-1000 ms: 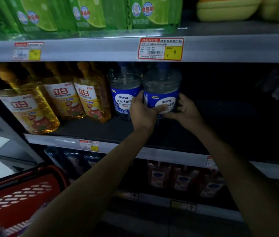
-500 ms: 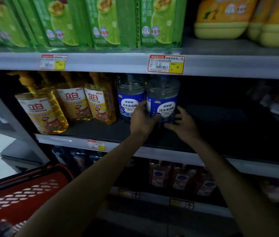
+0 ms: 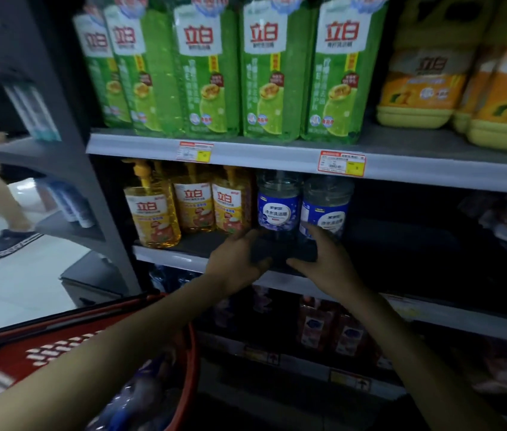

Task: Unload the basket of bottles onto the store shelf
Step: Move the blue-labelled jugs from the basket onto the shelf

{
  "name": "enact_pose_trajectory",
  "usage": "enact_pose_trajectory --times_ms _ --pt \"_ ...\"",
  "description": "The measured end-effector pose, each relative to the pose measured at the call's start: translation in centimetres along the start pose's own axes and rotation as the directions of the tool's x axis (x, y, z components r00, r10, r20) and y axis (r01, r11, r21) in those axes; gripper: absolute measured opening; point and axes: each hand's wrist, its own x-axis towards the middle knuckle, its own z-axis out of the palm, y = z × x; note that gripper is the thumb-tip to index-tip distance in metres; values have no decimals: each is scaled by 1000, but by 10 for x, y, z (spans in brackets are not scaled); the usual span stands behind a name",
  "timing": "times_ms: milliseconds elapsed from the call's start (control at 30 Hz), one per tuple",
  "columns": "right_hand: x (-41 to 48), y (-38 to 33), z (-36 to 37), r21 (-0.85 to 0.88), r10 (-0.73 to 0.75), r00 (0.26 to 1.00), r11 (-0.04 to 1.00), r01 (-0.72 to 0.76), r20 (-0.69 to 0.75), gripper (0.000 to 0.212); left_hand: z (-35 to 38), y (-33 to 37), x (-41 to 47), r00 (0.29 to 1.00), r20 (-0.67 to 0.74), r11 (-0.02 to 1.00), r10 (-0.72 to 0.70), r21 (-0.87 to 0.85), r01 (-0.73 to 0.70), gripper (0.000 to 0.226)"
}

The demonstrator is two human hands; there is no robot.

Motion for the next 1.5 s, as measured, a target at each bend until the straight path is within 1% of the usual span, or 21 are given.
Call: enact_pose_trajectory --times_ms 100,233,367,433,500,600,667,733,800,900,1000,1100,1200,1267,1367,1500 --pt "-9 -37 21 -53 -82 993 995 86 83 86 -28 -30 -33 1000 6 997 -7 75 7 70" --pt "-18 -76 51 -34 -193 953 978 207 232 86 -60 -76 -79 996 15 976 -86 200 82 79" --pt "-24 -103 87 -80 -203 901 965 251 383 89 -86 -120 -131 991 29 959 -132 258 121 87" --pt "-27 -114 107 -123 -202 869 951 284 452 93 -93 -140 -157 988 12 948 -156 281 146 90" --pt "-32 -121 131 -188 -216 836 917 351 505 99 -93 -163 -182 983 3 933 -185 313 175 90" --pt "-42 -124 168 -224 -249 786 871 437 565 104 -80 -198 -215 972 28 908 -233 364 207 90" --pt "-50 -121 190 -242 -254 740 837 491 623 102 -67 -218 -236 962 58 887 -266 405 221 91" --pt "-56 -117 206 -286 -229 685 784 551 692 98 -54 -235 -252 942 91 853 -324 459 249 93" --pt "-60 -115 220 -317 -201 636 732 603 745 95 -42 -249 -264 920 116 833 -376 477 280 95" --pt "-67 -114 238 -307 -190 576 693 653 795 91 -31 -261 -279 896 145 821 -420 480 308 92" --pt "-74 -116 254 -283 -219 541 664 693 812 88 -28 -272 -292 876 150 811 -459 473 344 94" --pt "-78 -125 272 -229 -237 513 690 686 825 85 -27 -288 -305 842 147 775 -519 495 392 94" --pt "-79 -141 292 -162 -261 510 749 643 820 83 -32 -299 -318 820 130 753 -558 494 434 82" --pt "-82 -155 309 -143 -279 495 741 656 823 81 -37 -304 -330 823 81 739 -562 496 456 74" --pt "-88 -175 350 -134 -285 465 718 683 838 79 -45 -312 -348 811 30 709 -585 504 493 70" --pt "-101 -194 415 -108 -255 419 733 672 872 74 -60 -318 -371 776 24 682 -631 493 540 66"
